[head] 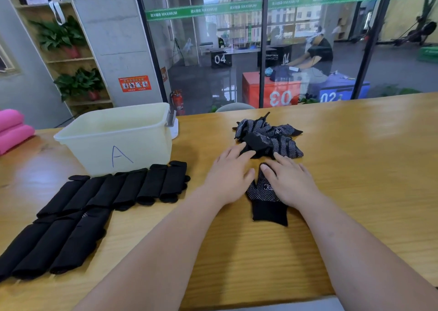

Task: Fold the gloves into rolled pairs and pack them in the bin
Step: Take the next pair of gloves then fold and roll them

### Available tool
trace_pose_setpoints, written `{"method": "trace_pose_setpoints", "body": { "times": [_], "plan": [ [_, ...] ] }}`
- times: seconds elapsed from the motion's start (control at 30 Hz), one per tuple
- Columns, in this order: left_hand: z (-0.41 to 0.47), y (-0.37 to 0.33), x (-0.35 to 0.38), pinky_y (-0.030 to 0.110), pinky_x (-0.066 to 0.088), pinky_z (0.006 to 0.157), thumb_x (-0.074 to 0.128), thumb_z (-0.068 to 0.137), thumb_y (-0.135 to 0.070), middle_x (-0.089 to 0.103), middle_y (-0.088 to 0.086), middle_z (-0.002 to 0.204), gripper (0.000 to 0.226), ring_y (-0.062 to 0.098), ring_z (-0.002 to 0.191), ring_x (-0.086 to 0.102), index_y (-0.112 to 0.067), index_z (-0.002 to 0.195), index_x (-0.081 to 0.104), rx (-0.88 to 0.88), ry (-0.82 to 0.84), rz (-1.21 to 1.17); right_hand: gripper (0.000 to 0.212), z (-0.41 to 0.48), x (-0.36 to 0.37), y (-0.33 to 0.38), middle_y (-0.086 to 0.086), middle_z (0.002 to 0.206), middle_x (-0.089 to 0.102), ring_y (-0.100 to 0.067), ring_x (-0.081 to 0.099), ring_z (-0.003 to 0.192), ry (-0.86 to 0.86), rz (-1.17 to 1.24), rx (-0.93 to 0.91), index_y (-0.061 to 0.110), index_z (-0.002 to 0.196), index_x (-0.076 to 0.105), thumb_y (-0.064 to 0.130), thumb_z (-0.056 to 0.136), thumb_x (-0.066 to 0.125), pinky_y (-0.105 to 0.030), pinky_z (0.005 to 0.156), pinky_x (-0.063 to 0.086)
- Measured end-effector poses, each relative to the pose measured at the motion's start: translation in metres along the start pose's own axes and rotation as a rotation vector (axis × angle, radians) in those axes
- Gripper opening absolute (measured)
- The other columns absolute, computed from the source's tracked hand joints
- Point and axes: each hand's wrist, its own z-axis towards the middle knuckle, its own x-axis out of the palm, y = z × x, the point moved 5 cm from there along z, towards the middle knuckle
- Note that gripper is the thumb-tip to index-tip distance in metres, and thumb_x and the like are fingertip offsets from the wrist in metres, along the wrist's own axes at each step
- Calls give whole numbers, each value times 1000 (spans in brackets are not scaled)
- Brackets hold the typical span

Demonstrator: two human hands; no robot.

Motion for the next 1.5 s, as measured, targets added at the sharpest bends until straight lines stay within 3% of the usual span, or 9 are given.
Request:
{"method": "trace_pose_setpoints", "body": {
  "times": [0.13, 0.33, 0.67, 0.83, 1.03, 1.17, 1.27, 1.33, 1.5],
  "plan": [
    [34, 7, 22, 50, 16, 129, 45, 107, -44, 12, -4, 177, 54, 23, 162, 6, -36, 160, 39, 1, 81, 37, 57, 0, 1, 0, 6, 173, 25, -21, 21, 159, -36, -2, 2, 39, 155, 45, 62, 108, 21, -53, 128, 17],
    [38, 18, 44, 47, 15, 128, 35, 109, -51, 20, -13, 174, 54, 20, 161, 10, -38, 161, 39, -74, 123, 6, 59, 3, 7, -3, 8, 174, 21, -20, 18, 160, -39, -37, 0, 40, 158, 40, 63, 108, 19, -54, 128, 16],
    [17, 12, 9, 44, 35, 118, 41, 105, -42, 49, -7, 156, 50, 22, 143, 40, -22, 149, 54, -116, -277, 152, 58, 3, 6, -1, 7, 174, 22, -21, 20, 159, -46, -51, 24, 39, 156, 42, 63, 108, 20, -54, 127, 18],
    [-15, 27, -8, 44, 44, 112, 45, 106, -39, 56, -10, 150, 44, 20, 138, 44, -23, 144, 61, -109, -268, 129, 59, 0, 2, 2, 8, 173, 24, -21, 21, 159, -41, -35, 30, 39, 156, 44, 63, 107, 19, -54, 126, 19],
    [-63, 28, -35, 37, 43, 102, 57, 100, -35, 73, -9, 110, 26, 19, 111, 58, -24, 107, 79, 41, -384, 282, 55, -1, 0, 0, 5, 170, 33, -24, 28, 156, -59, 5, 25, 35, 152, 52, 57, 109, 26, -54, 126, 24],
    [-86, 25, -40, 38, 47, 87, 58, 100, -38, 60, -8, 82, 28, 19, 86, 53, -21, 79, 62, 83, -422, 236, 50, -3, -4, -1, 3, 164, 44, -25, 36, 152, -96, 6, 28, 31, 145, 60, 51, 109, 32, -49, 121, 32],
    [-91, 24, -40, 37, 49, 72, 61, 99, -41, 49, -11, 92, 23, 15, 82, 47, -24, 91, 48, 40, -325, 59, 37, -7, -12, 2, 4, 151, 56, -23, 43, 143, -182, 31, 3, 30, 131, 67, 43, 107, 42, -46, 114, 37],
    [-92, 27, -37, 36, 51, 72, 59, 100, -47, 50, -15, 106, 25, 11, 89, 49, -28, 104, 44, -37, -216, -29, 26, -12, -19, 4, 6, 139, 62, -22, 49, 134, -265, 109, -35, 30, 120, 69, 37, 104, 50, -45, 109, 45],
    [-83, 38, -23, 35, 46, 112, 53, 102, -52, 52, -11, 153, 58, 14, 138, 50, -34, 156, 38, -139, -26, 7, 26, -14, -23, 13, 11, 137, 65, -17, 51, 132, -241, 177, -174, 28, 124, 71, 32, 104, 55, -39, 110, 45]
  ]
}}
